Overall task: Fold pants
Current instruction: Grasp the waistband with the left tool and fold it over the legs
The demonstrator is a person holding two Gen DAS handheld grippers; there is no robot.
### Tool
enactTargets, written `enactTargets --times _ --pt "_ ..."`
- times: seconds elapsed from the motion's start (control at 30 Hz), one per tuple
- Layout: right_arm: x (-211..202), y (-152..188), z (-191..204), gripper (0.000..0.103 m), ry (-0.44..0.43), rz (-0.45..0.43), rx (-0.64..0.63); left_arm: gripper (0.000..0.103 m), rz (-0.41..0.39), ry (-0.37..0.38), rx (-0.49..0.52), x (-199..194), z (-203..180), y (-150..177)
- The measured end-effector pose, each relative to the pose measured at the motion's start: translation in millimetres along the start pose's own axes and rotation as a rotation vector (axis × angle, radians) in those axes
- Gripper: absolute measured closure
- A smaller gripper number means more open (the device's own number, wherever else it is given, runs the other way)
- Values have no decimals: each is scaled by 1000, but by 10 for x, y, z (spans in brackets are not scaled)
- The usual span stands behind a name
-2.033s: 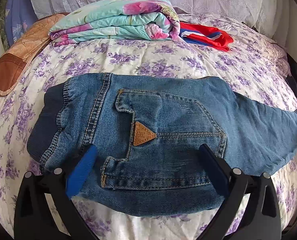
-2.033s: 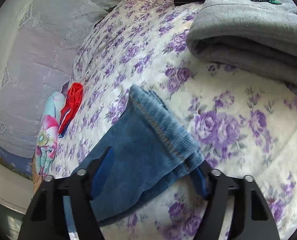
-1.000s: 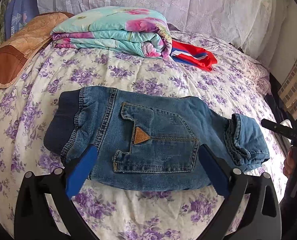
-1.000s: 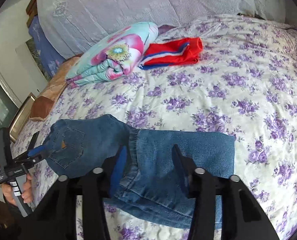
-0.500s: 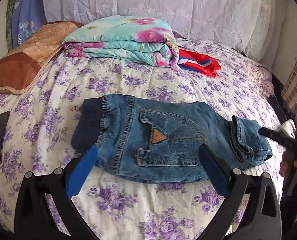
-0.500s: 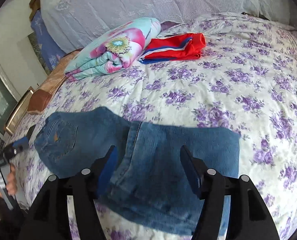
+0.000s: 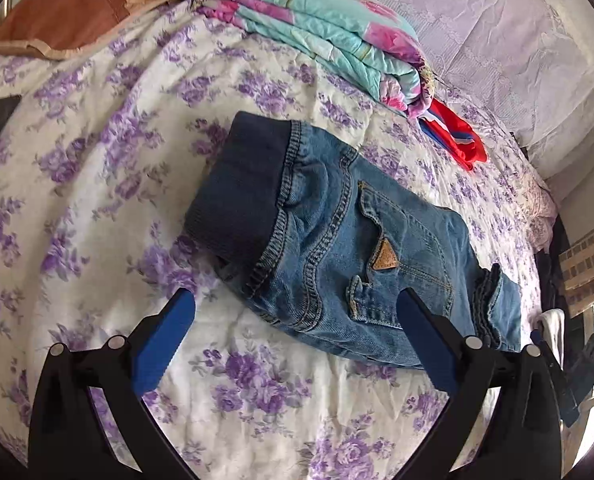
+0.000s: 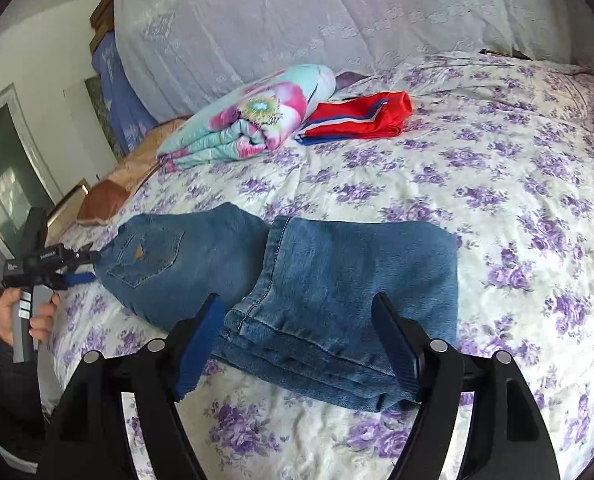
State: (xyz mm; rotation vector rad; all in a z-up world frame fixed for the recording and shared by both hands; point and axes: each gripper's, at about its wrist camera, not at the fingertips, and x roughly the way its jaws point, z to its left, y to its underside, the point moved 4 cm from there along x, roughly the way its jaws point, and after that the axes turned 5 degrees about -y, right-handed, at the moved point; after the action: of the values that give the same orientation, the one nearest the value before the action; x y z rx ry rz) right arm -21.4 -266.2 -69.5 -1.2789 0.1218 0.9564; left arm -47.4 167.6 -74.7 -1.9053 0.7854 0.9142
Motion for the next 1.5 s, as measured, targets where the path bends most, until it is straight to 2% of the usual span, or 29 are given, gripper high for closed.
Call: enactTargets --times 0.17,0.23,0.33,0.43,0.5,0.53,0.57,0.67,0.73,0.83,0.93,1.0,1.03,1.07,1.1,1.13,1.23,1.3,1.37,1.43,1.5 --pt "-101 76 -202 26 41 -27 51 7 61 32 -21 213 -28 14" --pt "-116 109 -282 26 59 -28 70 20 79 48 -42 304 -21 -10" --pt "-125 137 -366 26 66 -37 97 21 103 56 -55 446 -26 -95" --pt "-105 164 -394 26 58 -44 114 20 82 59 -64 525 -43 -217" --pt "-72 186 -407 26 53 -37 124 49 48 -15 -46 502 -60 -225" --pt "-64 201 -407 26 48 -33 127 58 43 -12 -16 462 -122 -211" --pt "-63 209 -407 26 44 -32 125 74 36 -3 12 394 -185 -204" --pt "-100 197 -408 26 45 -44 118 77 -63 -86 122 9 -511 -236" --pt "-149 171 -403 26 32 -63 119 77 -140 -113 217 -275 -858 -253" --pt "-232 158 -410 26 26 -88 118 76 -254 -108 414 -644 -1548 -158" --pt "-305 175 -439 26 26 -101 129 71 -294 -102 600 -714 -2206 88" --pt "-345 208 -481 26 35 -102 141 56 -275 -87 684 -558 -2544 256" --pt "-362 226 -506 26 39 -102 149 50 -233 -60 718 -408 -2700 350" --pt "-373 239 -531 26 42 -100 155 36 -190 -18 737 -272 -2816 438" --pt "-387 260 -556 26 45 -97 161 17 -141 46 769 -142 -2924 548" --pt "-402 275 -579 26 49 -96 168 13 -75 109 811 -1 -3038 670" --pt "-468 300 -663 24 51 -97 191 13 35 196 862 191 -3167 917" --pt "-512 298 -706 20 43 -106 204 13 51 217 867 133 -3145 971" --pt "-528 267 -741 19 28 -110 220 13 17 243 861 -45 -3066 905" --pt "-508 201 -741 19 -2 -112 234 8 -34 249 838 -228 -2962 807" --pt "-454 107 -697 19 -49 -117 238 5 -110 183 785 -342 -2783 638"
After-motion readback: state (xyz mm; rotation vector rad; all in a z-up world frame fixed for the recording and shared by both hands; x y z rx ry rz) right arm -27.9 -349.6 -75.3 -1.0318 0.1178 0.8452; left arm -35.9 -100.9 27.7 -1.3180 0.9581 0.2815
